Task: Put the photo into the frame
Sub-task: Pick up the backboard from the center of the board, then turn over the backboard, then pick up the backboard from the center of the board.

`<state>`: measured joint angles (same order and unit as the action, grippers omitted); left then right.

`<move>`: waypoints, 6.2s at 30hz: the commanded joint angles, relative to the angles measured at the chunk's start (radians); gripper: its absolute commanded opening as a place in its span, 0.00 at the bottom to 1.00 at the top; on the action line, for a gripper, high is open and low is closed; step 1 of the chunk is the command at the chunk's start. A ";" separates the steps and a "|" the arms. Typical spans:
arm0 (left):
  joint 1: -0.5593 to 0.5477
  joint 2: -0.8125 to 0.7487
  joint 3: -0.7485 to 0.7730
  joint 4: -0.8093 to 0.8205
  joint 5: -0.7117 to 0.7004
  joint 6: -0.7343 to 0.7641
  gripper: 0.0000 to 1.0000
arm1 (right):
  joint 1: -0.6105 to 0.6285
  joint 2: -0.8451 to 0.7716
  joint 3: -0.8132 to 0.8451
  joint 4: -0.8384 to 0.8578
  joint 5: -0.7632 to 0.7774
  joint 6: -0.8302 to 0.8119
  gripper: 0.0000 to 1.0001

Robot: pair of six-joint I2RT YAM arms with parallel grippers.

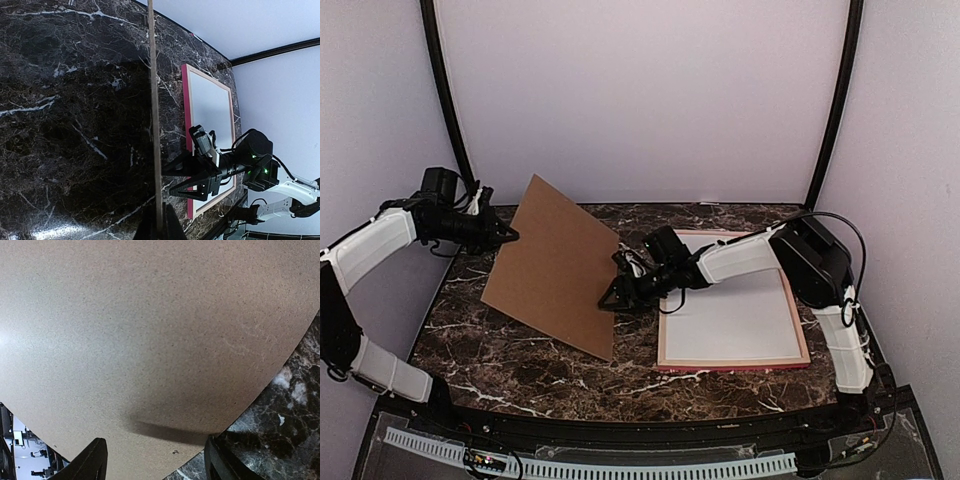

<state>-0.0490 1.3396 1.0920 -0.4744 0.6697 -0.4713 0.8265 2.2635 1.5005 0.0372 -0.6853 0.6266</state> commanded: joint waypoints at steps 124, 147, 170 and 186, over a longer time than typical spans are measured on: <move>-0.659 0.359 0.497 0.109 0.006 -0.140 0.69 | -0.387 -0.619 -0.291 -0.150 -0.102 0.088 0.40; -0.575 0.180 -0.212 0.144 -0.512 -0.264 0.73 | -0.352 -0.483 -0.418 0.099 -0.146 0.178 0.33; -0.592 0.329 -0.279 0.399 -0.307 -0.324 0.71 | -0.291 -0.455 -0.456 0.092 -0.129 0.169 0.33; -0.591 0.308 -0.151 0.315 -0.385 -0.209 0.73 | -0.368 -0.540 -0.498 -0.022 -0.132 0.076 0.00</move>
<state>-0.6334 1.6711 0.8913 -0.1165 0.3164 -0.7292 0.4896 1.7859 1.0260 0.0437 -0.8173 0.7670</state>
